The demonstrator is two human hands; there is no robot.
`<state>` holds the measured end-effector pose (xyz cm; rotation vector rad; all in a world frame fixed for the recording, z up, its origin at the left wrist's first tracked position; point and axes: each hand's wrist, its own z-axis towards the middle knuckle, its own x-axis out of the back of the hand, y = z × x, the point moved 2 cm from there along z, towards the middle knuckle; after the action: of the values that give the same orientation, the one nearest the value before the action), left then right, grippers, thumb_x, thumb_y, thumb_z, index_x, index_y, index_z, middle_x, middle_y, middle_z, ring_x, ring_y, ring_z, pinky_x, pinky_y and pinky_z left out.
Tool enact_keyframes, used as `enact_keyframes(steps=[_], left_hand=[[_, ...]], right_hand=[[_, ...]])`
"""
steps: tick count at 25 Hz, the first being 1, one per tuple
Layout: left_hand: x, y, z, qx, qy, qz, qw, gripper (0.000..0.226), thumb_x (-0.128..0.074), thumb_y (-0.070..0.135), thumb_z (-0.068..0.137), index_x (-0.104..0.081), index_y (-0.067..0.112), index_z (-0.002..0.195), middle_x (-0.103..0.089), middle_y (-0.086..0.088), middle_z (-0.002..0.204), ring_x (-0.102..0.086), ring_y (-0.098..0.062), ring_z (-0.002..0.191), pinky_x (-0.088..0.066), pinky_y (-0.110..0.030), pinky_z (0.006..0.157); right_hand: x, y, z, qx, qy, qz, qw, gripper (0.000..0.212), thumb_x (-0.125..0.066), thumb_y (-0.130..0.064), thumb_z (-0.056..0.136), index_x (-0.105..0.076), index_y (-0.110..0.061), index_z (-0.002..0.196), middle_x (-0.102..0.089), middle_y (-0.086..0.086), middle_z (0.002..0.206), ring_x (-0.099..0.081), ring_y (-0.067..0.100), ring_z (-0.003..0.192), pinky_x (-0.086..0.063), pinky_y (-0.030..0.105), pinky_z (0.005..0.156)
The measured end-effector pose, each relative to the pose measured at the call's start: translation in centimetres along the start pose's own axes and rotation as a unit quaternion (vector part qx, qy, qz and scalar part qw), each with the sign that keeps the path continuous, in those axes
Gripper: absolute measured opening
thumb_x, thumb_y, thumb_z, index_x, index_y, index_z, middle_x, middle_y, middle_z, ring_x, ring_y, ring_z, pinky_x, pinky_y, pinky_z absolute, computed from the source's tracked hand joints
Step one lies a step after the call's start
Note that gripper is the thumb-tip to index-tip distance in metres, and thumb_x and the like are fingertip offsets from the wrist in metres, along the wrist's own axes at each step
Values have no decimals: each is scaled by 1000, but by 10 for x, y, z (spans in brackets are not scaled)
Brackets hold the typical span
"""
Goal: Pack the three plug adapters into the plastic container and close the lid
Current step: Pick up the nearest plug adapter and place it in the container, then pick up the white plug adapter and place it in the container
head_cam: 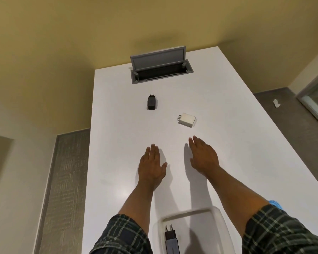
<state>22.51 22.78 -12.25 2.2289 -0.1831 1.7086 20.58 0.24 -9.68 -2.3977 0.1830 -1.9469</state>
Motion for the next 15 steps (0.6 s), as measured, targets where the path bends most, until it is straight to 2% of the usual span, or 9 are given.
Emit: enact_keyframes(steps=[2, 4, 8, 11, 15], left_hand=[[-17, -4, 4, -1, -2, 3, 1000, 80, -31, 54, 104, 1, 9, 163, 4, -8, 172, -1, -26, 159, -14, -38, 127], [-77, -17, 44, 7, -66, -42, 997, 81, -27, 56, 105, 5, 10, 162, 10, -7, 171, 2, -26, 159, -10, -38, 128], [-72, -14, 42, 2, -7, -22, 1000, 82, -25, 61, 103, 3, 12, 163, 10, -6, 171, 4, -27, 159, -8, -43, 128], [-57, -18, 47, 10, 49, -30, 998, 80, -30, 62, 103, -8, 14, 163, -4, -4, 172, -5, -26, 159, -15, -43, 127], [-46, -21, 32, 27, 125, -53, 990, 75, -36, 58, 102, -20, 15, 162, -18, -1, 170, -16, -22, 158, -21, -40, 124]], right_hand=[[-8, 4, 13, -3, -18, -29, 999, 87, -63, -30, 91, -11, -12, 158, -11, 12, 166, -16, 26, 152, -32, 38, 115], [-48, 14, 68, -16, -77, -41, 996, 105, -77, -39, 81, -10, -12, 157, -12, 14, 165, -15, 28, 152, -31, 39, 115], [-19, 15, 91, -25, -59, -71, 995, 136, -93, -49, 56, -13, -2, 154, -17, 17, 163, -19, 30, 151, -35, 41, 113], [2, 4, 108, -21, -38, -46, 998, 140, -95, -46, 51, -12, -3, 155, -17, 16, 163, -18, 29, 151, -35, 41, 113], [14, -9, 117, -18, -16, -30, 999, 141, -95, -49, 50, -10, -14, 156, -14, 13, 164, -16, 30, 151, -35, 42, 113]])
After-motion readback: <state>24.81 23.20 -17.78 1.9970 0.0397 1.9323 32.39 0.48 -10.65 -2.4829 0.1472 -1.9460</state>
